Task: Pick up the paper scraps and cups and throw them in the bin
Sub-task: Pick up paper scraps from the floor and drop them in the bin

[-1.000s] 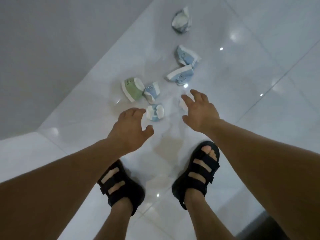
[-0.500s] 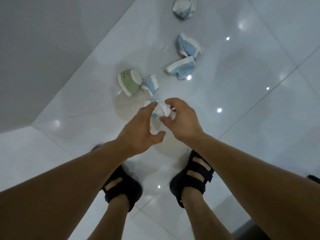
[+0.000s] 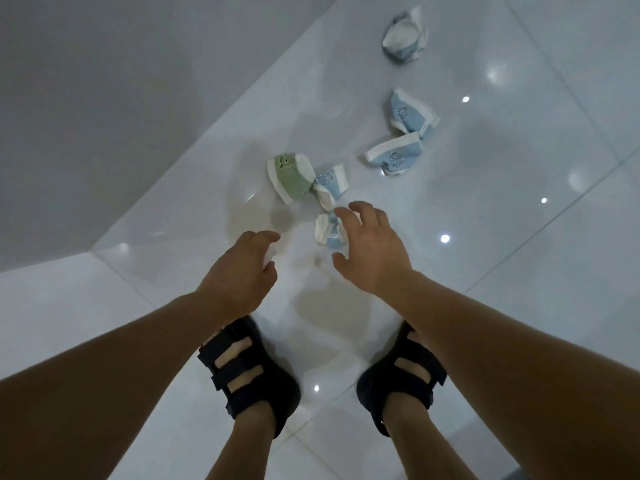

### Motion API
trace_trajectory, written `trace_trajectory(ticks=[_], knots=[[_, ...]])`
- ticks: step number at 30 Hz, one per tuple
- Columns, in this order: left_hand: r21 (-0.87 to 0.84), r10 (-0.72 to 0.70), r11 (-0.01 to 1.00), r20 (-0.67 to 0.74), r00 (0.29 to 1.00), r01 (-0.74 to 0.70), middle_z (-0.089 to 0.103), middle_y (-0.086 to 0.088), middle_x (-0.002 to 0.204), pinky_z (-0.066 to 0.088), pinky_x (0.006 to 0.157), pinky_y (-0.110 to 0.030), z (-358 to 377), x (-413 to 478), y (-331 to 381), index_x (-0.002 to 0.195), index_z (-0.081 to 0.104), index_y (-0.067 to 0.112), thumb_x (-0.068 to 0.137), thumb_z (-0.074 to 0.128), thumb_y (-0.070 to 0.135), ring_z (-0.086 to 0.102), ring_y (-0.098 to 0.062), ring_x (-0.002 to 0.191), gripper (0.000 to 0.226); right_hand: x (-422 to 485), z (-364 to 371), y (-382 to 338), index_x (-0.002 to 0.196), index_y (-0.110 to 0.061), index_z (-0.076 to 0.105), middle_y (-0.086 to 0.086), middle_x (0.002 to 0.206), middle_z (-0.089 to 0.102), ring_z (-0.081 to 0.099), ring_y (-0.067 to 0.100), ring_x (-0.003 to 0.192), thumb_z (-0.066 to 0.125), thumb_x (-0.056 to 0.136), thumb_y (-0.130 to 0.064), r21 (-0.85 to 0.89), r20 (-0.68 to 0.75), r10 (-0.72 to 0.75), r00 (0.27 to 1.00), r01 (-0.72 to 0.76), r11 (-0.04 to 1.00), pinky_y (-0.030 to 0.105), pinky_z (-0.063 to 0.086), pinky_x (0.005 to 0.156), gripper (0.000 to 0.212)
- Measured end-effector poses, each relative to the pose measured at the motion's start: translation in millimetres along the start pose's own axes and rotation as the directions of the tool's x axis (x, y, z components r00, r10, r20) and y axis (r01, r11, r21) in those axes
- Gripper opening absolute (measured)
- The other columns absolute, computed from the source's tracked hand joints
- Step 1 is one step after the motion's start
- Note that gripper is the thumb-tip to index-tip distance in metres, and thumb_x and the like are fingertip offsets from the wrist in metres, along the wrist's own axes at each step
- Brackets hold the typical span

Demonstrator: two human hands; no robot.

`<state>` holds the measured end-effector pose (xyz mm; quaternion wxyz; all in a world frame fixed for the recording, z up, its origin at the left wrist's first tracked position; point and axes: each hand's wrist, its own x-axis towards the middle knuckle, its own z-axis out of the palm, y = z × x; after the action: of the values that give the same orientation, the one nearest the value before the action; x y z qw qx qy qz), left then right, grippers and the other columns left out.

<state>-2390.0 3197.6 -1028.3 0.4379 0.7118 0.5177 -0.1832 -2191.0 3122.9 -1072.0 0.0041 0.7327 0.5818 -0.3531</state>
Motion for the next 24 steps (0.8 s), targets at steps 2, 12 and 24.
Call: trace_trajectory(ticks=[2,12,24], knots=[[0.003,0.006,1.000,0.000,1.000,-0.006,0.045,-0.005,0.135,0.038,0.094,-0.027,8.9,-2.4,-15.7,0.141,0.040,0.019,0.095,0.049,0.016,0.051,-0.023,0.116,0.046,14.5,18.7,8.4,0.145,-0.022,0.035,0.009,0.149,0.030,0.031,0.029,0.132,0.068,0.082,-0.031,-0.174,0.081,-0.088,0.993,0.101,0.980,0.040,0.046,0.092,0.072],[0.026,0.003,1.000,0.021,1.000,-0.004,0.045,-0.005,0.133,0.036,0.087,-0.022,10.4,-4.2,-21.2,0.141,0.039,0.021,0.095,0.049,0.017,0.051,-0.023,0.113,0.047,9.0,35.4,8.2,0.140,-0.018,0.046,0.011,0.134,0.045,0.042,0.032,0.116,0.057,0.084,-0.013,-0.199,0.085,-0.116,0.990,0.131,0.971,0.039,0.045,0.086,0.057],[0.138,0.189,0.973,-0.011,0.982,-0.186,0.045,-0.007,0.134,0.038,0.094,-0.026,-130.6,-86.5,180.4,0.139,0.041,0.017,0.095,0.049,0.019,0.053,-0.023,0.113,0.045,-108.4,-196.6,-13.4,0.147,-0.022,0.033,0.005,0.136,0.032,0.042,0.024,0.116,0.065,0.085,-0.028,0.098,0.047,0.180,0.983,-0.184,0.978,0.031,0.046,0.088,0.070]])
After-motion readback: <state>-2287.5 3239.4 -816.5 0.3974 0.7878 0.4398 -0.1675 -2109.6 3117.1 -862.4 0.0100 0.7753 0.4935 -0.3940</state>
